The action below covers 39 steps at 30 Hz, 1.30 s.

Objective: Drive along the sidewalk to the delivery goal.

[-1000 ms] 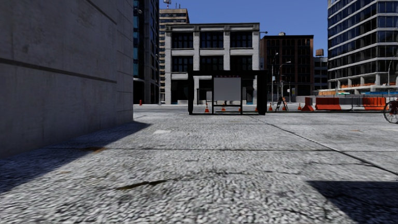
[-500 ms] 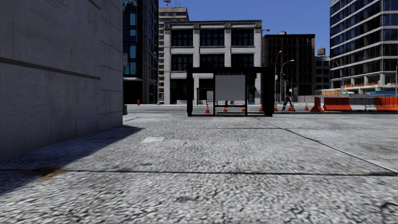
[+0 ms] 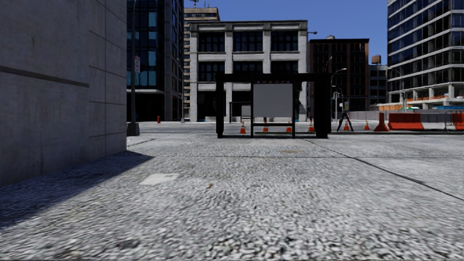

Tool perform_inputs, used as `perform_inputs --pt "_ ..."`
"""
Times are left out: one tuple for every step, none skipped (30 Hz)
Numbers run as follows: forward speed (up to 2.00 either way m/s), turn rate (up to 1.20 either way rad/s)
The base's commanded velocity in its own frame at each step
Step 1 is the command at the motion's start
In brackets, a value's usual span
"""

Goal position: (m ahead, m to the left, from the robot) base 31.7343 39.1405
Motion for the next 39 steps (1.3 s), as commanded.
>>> perform_inputs --pt "2.0 0.0" --pt "2.0 0.0" --pt "2.0 0.0" --pt "2.0 0.0" --pt "2.0 0.0" --pt "2.0 0.0" --pt "2.0 0.0" --pt "2.0 0.0" --pt "2.0 0.0" --pt "2.0 0.0" --pt "2.0 0.0" --pt "2.0 0.0" --pt "2.0 0.0" --pt "2.0 0.0" --pt "2.0 0.0" --pt "2.0 0.0" --pt "2.0 0.0" --pt "2.0 0.0" --pt "2.0 0.0" --pt "2.0 0.0" --pt "2.0 0.0" --pt "2.0 0.0" --pt "2.0 0.0" --pt "2.0 0.0" --pt "2.0 0.0" --pt "2.0 0.0" --pt "2.0 0.0" --pt "2.0 0.0" --pt "2.0 0.0" --pt "2.0 0.0" --pt "2.0 0.0" --pt "2.0 0.0" --pt "2.0 0.0" --pt "2.0 0.0" --pt "2.0 0.0" --pt "2.0 0.0" --pt "2.0 0.0" --pt "2.0 0.0" --pt "2.0 0.05"
